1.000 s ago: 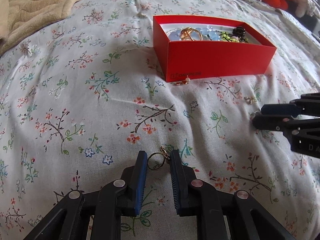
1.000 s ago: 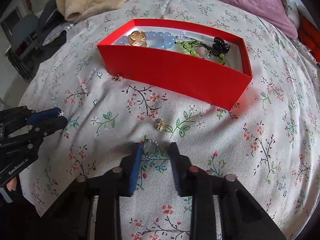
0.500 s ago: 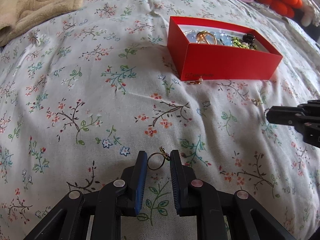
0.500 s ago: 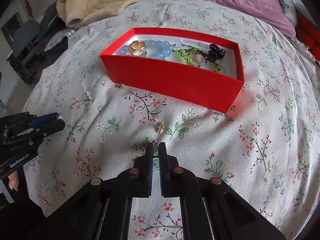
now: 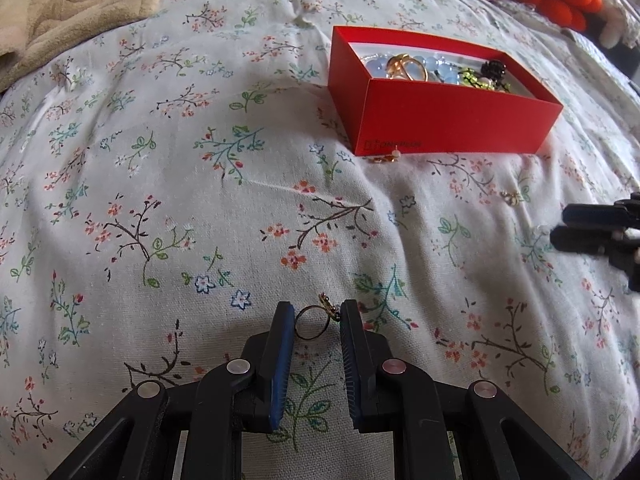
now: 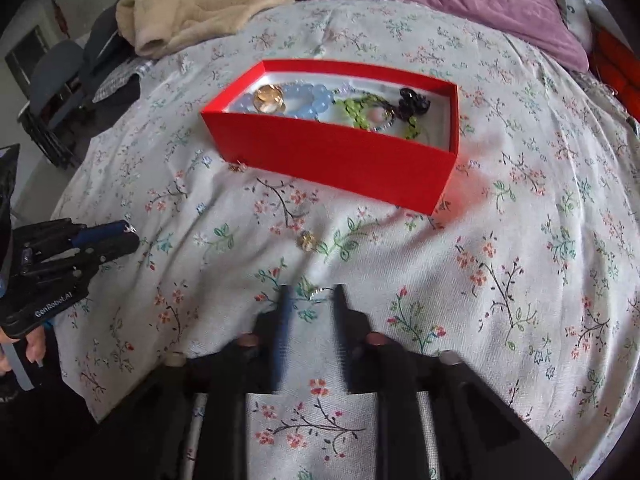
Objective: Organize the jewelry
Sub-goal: 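Lift the gold earring with the left gripper while the right gripper approaches the small silver ring, then grasp the small silver ring with the right gripper while the left gripper holds the earring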
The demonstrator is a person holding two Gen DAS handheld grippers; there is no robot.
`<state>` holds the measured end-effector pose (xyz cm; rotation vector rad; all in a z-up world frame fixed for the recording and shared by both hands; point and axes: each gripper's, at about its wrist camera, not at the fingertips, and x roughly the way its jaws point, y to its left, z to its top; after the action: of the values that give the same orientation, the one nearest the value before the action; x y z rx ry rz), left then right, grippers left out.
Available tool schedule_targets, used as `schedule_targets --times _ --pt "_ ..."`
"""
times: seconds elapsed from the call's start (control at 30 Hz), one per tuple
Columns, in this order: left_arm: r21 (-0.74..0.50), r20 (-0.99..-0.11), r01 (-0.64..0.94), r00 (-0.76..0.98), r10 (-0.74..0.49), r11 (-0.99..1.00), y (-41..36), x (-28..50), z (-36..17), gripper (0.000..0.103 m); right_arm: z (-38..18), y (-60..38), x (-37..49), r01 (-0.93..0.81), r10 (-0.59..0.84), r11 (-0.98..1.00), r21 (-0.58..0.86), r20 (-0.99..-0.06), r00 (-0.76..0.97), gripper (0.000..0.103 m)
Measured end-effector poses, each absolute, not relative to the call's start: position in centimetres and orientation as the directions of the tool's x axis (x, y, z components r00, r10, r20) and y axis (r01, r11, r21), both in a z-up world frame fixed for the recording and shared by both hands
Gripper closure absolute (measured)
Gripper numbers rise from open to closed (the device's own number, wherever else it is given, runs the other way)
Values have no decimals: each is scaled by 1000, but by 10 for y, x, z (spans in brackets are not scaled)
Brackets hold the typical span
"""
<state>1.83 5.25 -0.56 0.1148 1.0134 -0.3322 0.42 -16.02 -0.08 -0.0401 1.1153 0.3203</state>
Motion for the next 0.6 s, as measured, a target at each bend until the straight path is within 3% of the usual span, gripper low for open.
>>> schedule_targets --times 0.03,0.07,0.37,0.47,0.53,0.6 --pt "-59 -848 325 483 -219 944 52 18 -6 85 -3 -160 3 -270 223 956 117 -887 405 42" --pt "-59 -848 326 483 -220 943 52 18 -5 85 -4 -160 1 -273 221 955 112 -885 410 39" --pt "-62 -849 329 479 -223 942 53 16 -5 85 -22 -154 1 -312 181 949 45 -888 422 39" --pt "-63 -849 329 479 -224 942 54 17 -5 85 -24 -159 0 -318 197 946 57 -882 429 49" --pt "-67 -849 326 477 -225 943 55 17 -5 85 -25 -165 0 -314 205 947 65 -876 437 64" --pt "-65 -850 327 477 -224 943 55 17 -6 85 -25 -171 0 -305 214 949 78 -870 444 72"
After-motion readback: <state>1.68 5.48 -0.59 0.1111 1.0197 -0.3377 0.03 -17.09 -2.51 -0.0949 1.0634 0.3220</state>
